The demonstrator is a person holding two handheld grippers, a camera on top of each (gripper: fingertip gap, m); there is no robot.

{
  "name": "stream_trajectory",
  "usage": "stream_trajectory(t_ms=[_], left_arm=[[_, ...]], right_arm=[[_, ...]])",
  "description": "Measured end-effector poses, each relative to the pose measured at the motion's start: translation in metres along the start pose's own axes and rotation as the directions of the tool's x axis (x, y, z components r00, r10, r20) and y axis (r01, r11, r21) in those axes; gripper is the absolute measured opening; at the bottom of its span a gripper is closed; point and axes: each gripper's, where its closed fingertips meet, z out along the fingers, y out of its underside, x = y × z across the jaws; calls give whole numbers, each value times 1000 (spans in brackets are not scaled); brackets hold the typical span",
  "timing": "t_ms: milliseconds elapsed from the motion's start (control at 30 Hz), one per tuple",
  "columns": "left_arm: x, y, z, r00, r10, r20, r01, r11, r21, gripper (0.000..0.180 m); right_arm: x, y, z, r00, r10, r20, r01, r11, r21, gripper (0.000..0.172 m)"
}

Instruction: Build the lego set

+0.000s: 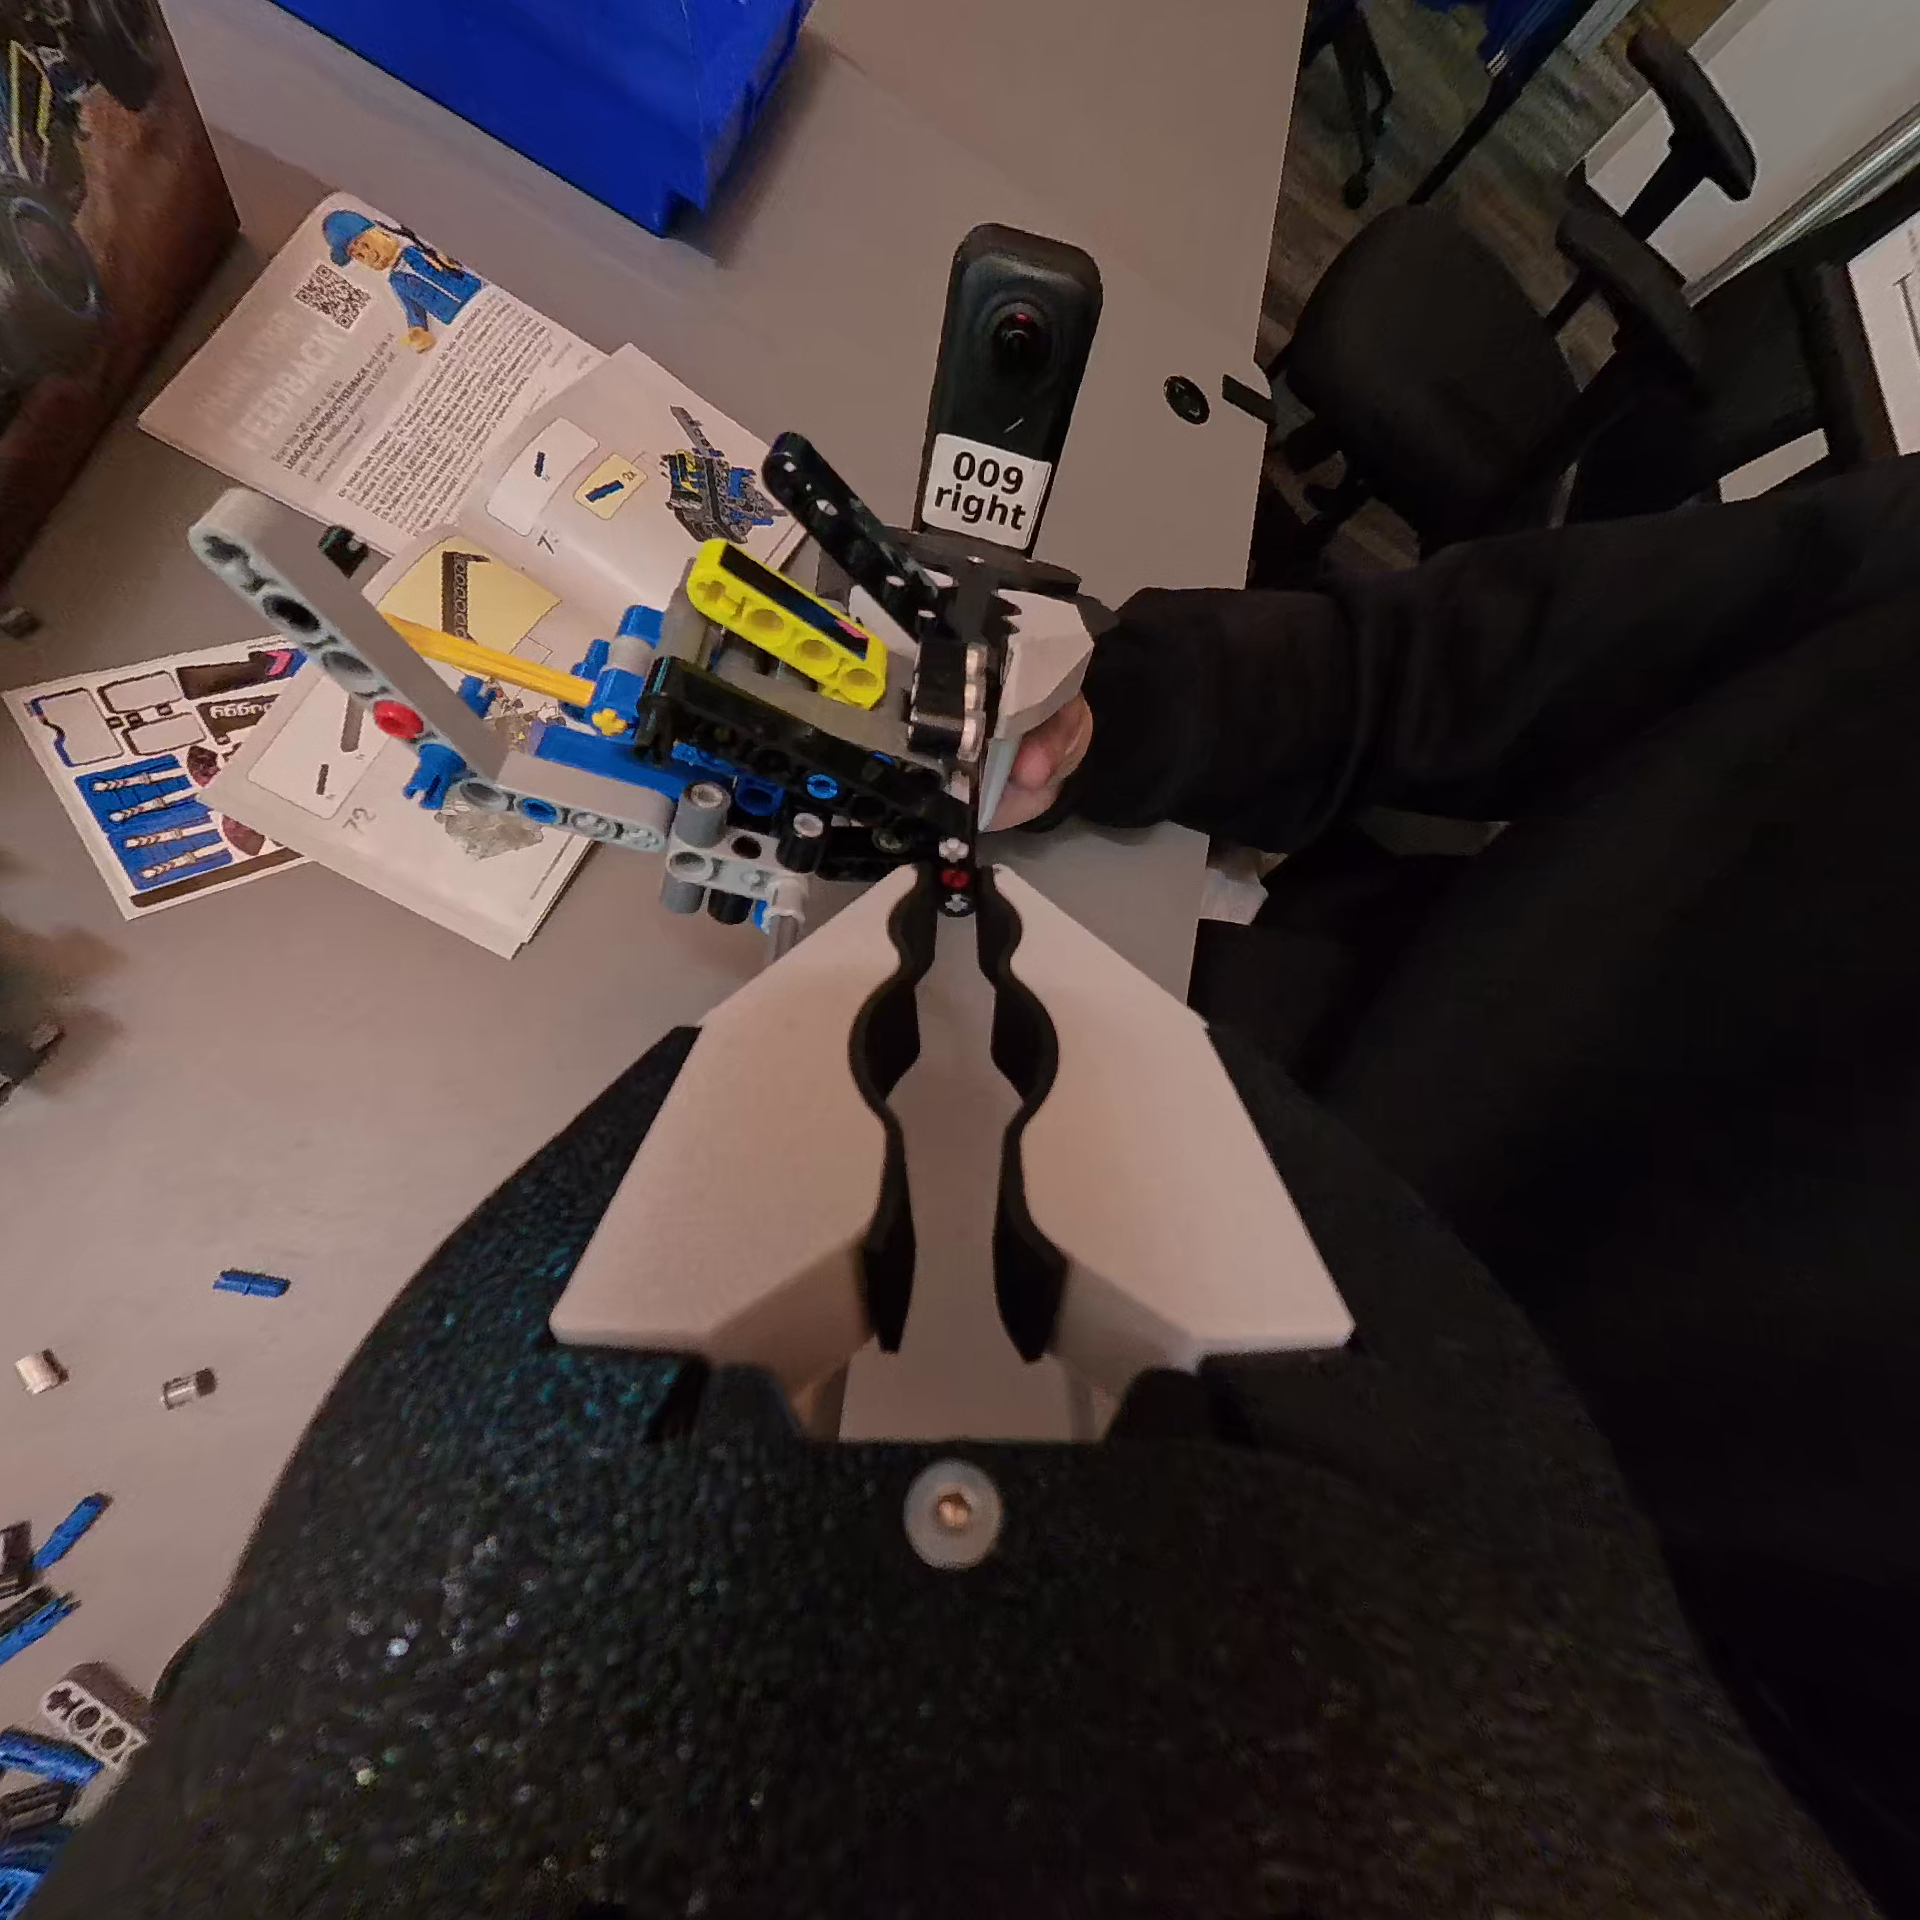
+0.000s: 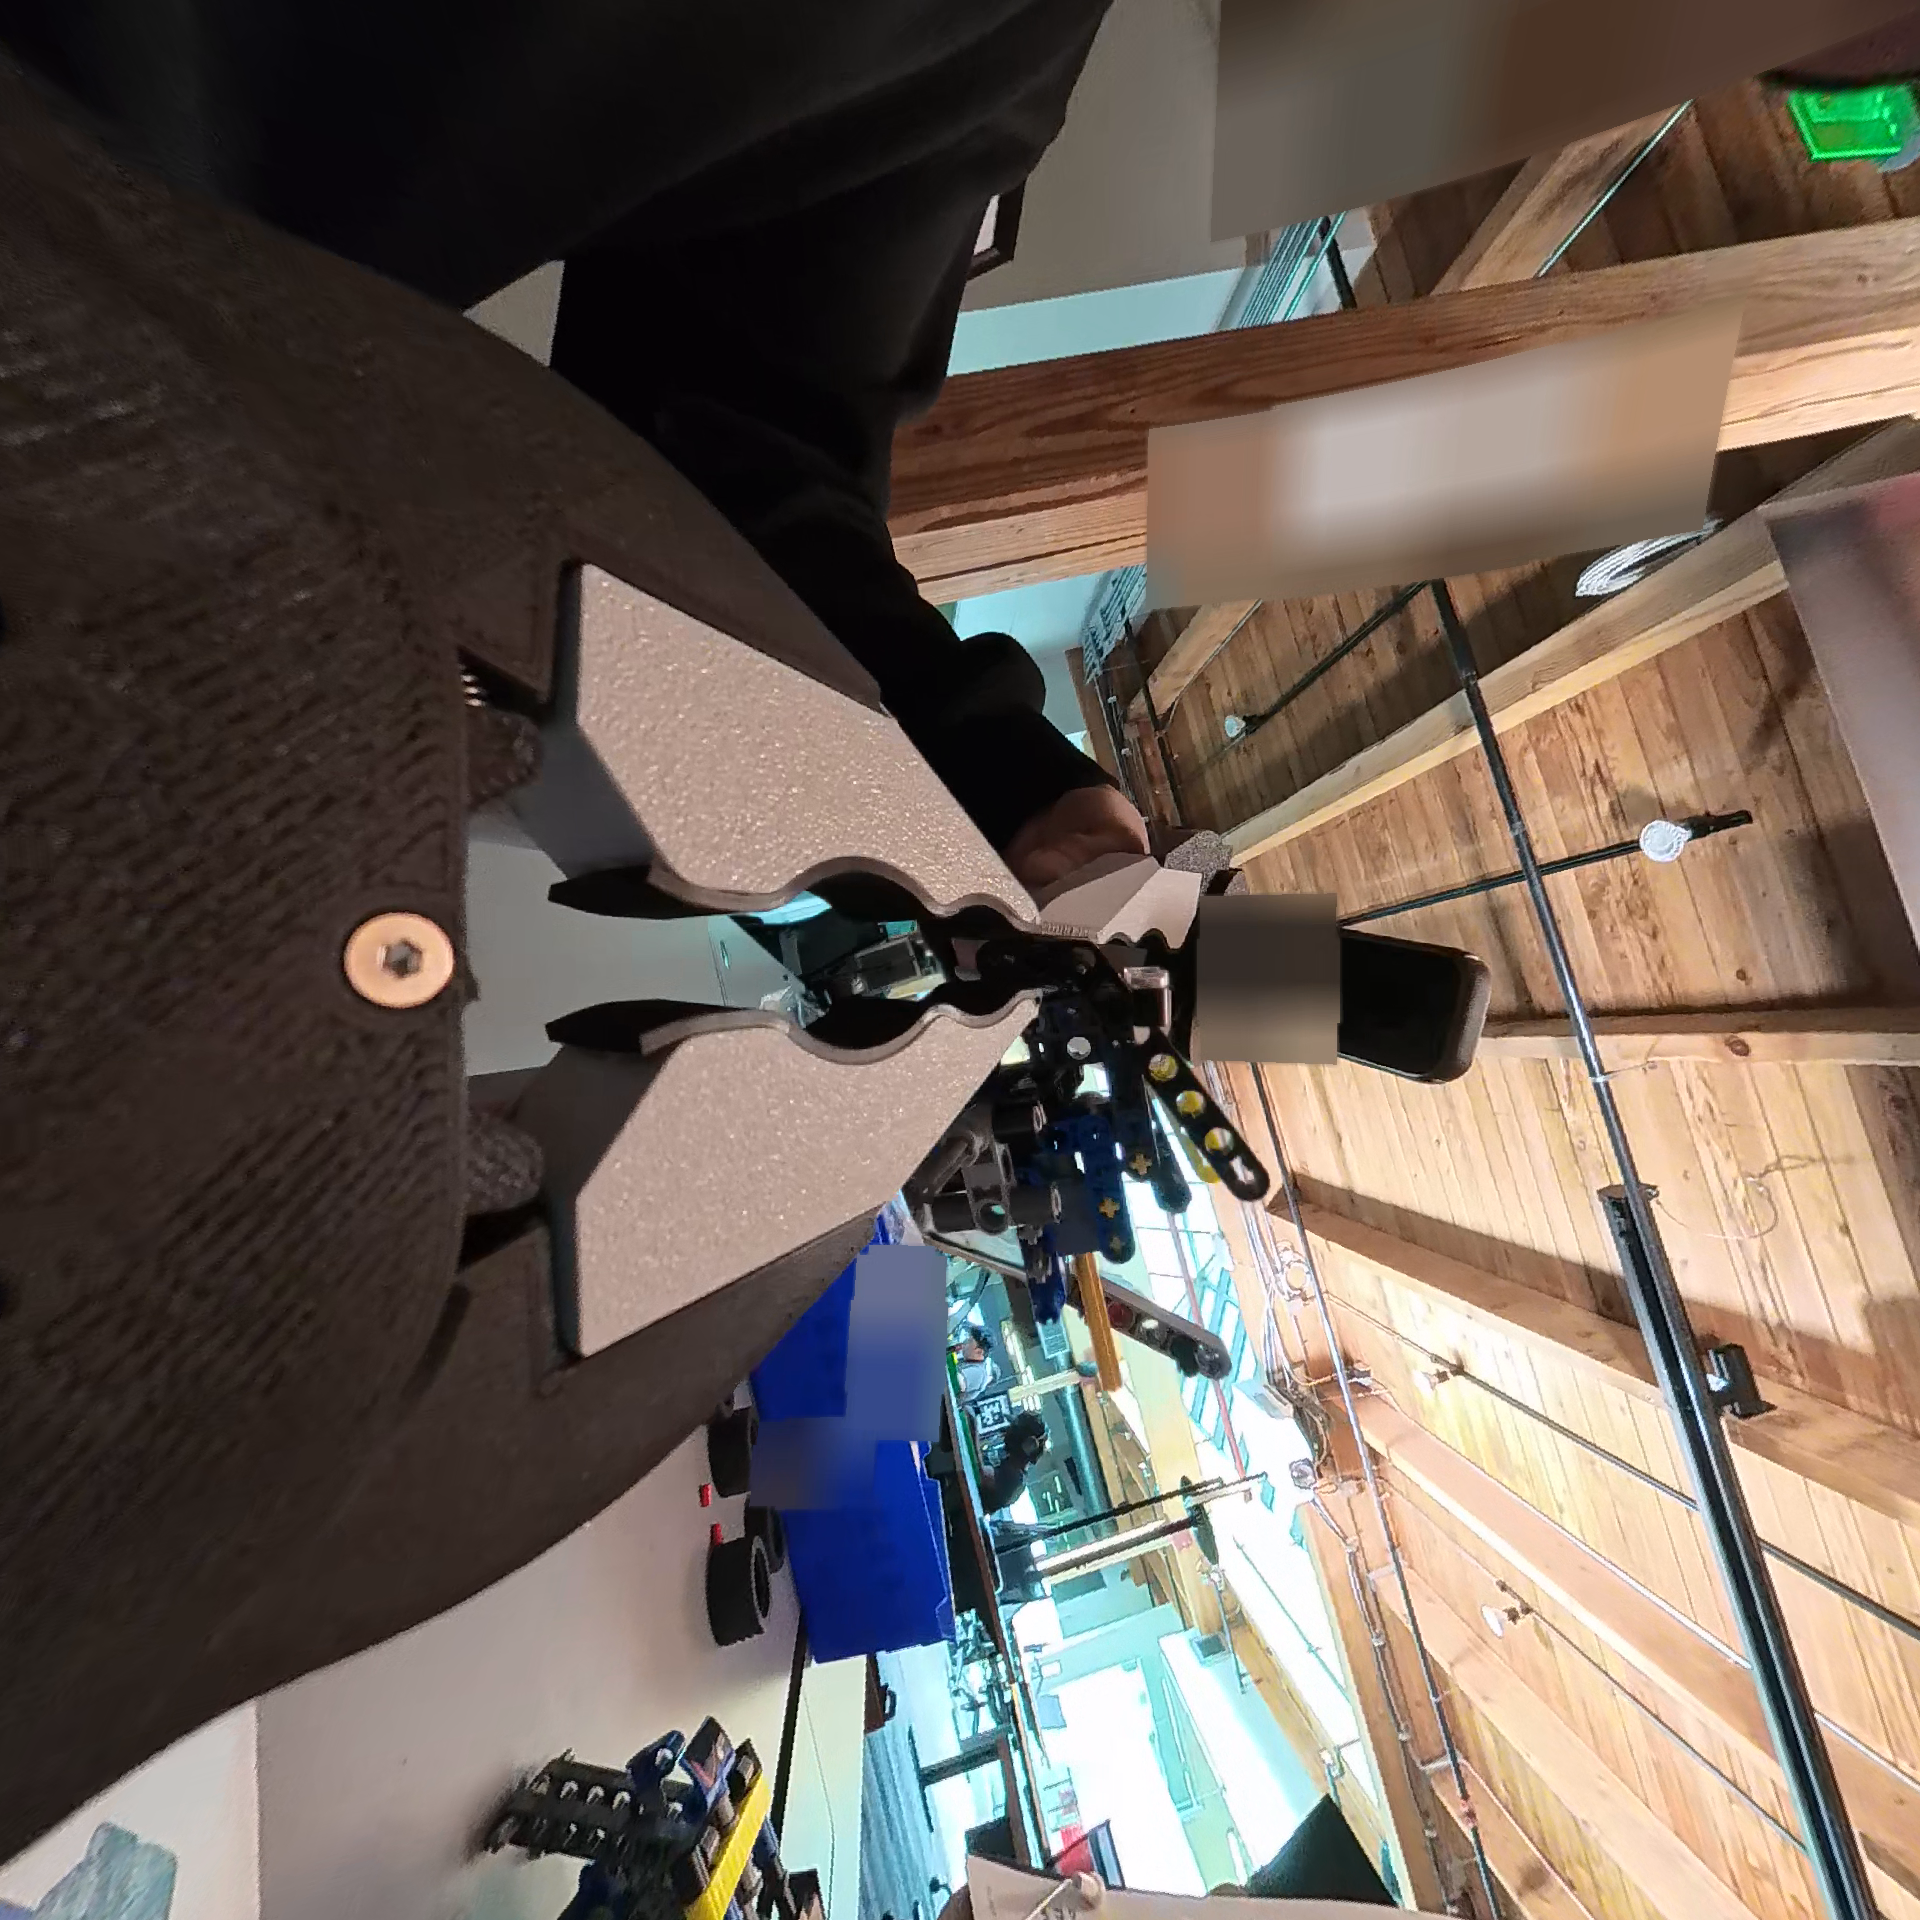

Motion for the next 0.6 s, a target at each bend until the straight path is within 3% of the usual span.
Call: stream_trajectory(t_ms=[600], left_arm=[[10, -10, 2, 1000, -16, -3, 16, 999, -27, 4]], right_arm=[[-8, -9, -3, 997, -24, 69, 19, 997, 73, 5]])
